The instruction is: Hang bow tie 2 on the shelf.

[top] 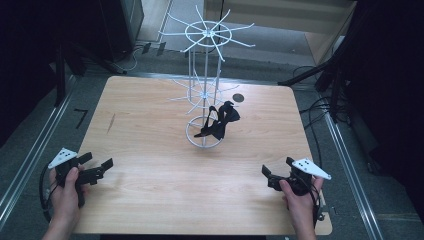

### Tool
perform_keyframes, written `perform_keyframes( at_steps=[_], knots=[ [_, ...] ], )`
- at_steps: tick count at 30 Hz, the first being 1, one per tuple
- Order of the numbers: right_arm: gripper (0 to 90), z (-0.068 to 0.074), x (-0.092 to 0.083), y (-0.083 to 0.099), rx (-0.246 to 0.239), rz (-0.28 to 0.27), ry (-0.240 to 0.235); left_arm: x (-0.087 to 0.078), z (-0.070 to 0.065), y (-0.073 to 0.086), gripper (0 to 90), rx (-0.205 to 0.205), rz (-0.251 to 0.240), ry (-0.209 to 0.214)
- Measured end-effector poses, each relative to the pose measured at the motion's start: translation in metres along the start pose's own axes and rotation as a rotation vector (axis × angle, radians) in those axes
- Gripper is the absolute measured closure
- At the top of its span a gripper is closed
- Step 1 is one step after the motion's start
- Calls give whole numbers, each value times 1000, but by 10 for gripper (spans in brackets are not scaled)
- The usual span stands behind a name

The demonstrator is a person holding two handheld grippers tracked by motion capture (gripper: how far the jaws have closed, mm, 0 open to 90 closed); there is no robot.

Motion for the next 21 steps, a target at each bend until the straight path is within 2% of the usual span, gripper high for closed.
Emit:
perform_keyframes(
  at_steps=[7,9,21],
  knots=[
    [0,-13,-8,6,20,0,15,0,0,0,60,0,0,0],
    [1,-21,-12,9,43,-3,25,0,0,0,60,0,-1,-1],
    [1,-44,-28,22,62,10,67,0,0,0,60,0,-1,-1]
  ],
)
Point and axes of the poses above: each handheld gripper's, and its own axes: x roughly forward along the jaws, y roughly out of its underside, z roughly to its left, the point moved 10 cm from there along x, roughly forward along the jaws, and after that the axes turned 3 degrees about y, right-handed, at the moved point
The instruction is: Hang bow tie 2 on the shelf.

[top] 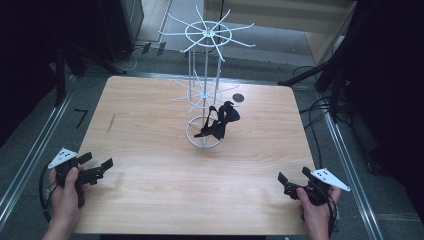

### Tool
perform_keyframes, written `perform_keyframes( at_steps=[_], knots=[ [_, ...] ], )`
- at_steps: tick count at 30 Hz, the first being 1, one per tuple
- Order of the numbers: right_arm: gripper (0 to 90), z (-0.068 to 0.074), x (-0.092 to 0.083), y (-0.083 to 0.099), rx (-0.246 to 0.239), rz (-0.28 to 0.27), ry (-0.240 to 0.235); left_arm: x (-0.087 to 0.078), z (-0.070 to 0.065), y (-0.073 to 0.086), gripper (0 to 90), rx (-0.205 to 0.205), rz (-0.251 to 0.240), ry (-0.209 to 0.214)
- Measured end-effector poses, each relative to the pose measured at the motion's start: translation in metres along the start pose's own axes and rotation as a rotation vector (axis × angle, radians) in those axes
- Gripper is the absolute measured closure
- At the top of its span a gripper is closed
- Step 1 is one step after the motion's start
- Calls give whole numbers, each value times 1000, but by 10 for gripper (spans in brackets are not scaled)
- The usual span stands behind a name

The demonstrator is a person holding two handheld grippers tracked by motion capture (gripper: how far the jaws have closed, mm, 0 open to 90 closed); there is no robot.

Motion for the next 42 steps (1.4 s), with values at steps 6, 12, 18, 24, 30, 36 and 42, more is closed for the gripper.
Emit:
perform_keyframes(
  at_steps=[6,12,18,24,30,36,42],
  knots=[
    [1,-13,-10,8,2,2,18,0,0,0,60,-1,0,1],
    [1,-24,-16,12,14,1,33,0,0,0,60,0,-1,0],
    [13,-31,-24,16,18,-4,54,0,0,0,60,0,0,-1],
    [14,-35,-27,22,2,5,66,0,0,0,60,-1,0,0],
    [14,-32,-26,28,0,24,55,0,0,0,60,-1,0,0],
    [14,-29,-22,30,-22,44,54,0,0,0,60,-1,1,1],
    [14,-29,-24,28,-17,29,53,1,1,0,60,2,8,-3]
  ],
)
Point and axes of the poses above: each handheld gripper's, and its own axes: x roughly forward along the jaws, y roughly out of its underside, z roughly to its left, the point moved 10 cm from there along x, roughly forward along the jaws, and after that the axes turned 3 degrees about y, right-handed, at the moved point
